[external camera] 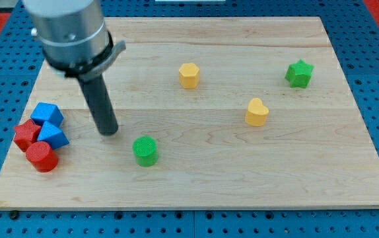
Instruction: Slightly move the green circle towards the top side of the board
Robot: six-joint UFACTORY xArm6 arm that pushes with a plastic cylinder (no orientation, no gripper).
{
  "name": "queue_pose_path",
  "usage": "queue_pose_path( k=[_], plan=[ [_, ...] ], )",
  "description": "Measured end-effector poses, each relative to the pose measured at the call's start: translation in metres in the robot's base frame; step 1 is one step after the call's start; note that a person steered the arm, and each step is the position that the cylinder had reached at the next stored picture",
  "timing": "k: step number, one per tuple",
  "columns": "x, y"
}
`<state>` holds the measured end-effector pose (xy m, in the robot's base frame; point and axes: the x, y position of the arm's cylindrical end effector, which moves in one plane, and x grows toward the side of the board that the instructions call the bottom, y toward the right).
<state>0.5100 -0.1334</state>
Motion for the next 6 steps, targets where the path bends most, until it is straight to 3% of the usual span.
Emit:
queue_pose_path(
  k=[1,2,6],
  plan=[
    [0.030,0.045],
    [0.088,0.054],
    [0.008,0.074]
  ],
)
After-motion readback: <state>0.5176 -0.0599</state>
